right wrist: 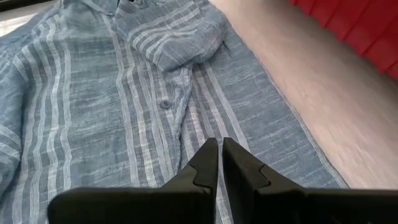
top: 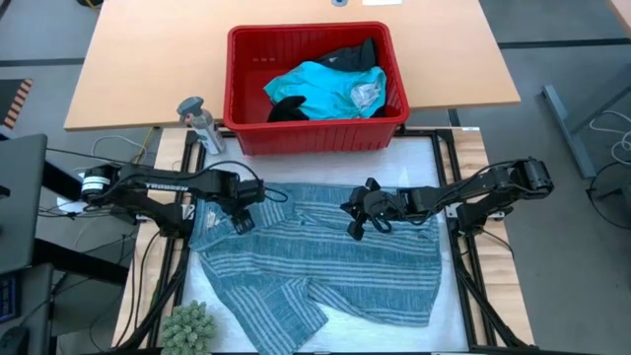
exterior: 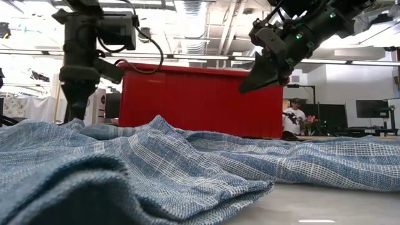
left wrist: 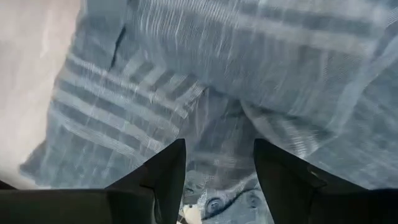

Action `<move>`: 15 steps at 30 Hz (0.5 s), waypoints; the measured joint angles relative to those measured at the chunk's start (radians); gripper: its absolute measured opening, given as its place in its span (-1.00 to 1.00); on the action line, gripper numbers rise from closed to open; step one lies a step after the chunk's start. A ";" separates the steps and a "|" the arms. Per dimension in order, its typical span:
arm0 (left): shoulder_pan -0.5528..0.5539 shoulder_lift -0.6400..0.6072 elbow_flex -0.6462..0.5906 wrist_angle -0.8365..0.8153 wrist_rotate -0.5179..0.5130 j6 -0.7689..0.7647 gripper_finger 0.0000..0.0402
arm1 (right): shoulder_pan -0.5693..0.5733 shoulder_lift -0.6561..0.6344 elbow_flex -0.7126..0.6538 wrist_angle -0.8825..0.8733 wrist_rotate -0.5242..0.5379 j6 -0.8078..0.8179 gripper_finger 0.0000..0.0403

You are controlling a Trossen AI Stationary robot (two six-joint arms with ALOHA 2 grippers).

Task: Fold Laundry from Bin
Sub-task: Fold the patterned blue shirt

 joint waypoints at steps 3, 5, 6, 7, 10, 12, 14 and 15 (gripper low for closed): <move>-0.007 0.000 -0.011 0.043 0.000 0.006 -0.11 | 0.000 0.000 0.000 -0.003 0.000 0.000 -0.74; -0.009 -0.001 -0.011 0.075 0.005 0.021 -0.11 | 0.000 0.000 0.000 -0.007 0.000 0.000 -0.74; -0.009 -0.001 -0.011 0.091 0.020 0.029 -0.11 | 0.001 0.000 0.000 -0.008 0.000 0.000 -0.74; -0.008 -0.001 -0.011 0.104 0.042 0.035 -0.11 | 0.002 0.000 0.000 -0.011 0.000 0.003 -0.74; 0.000 -0.001 -0.011 0.116 0.102 0.037 -0.11 | 0.007 0.000 0.000 -0.016 0.000 0.008 -0.74; 0.002 -0.001 -0.011 0.112 0.116 0.029 -0.11 | 0.009 0.000 0.000 -0.016 0.000 0.008 -0.74; 0.003 -0.001 -0.011 0.110 0.137 0.019 -0.11 | 0.009 0.000 0.000 -0.016 0.000 0.008 -0.74; 0.003 -0.001 -0.011 0.110 0.153 0.013 -0.11 | 0.009 0.000 0.000 -0.016 0.000 0.008 -0.74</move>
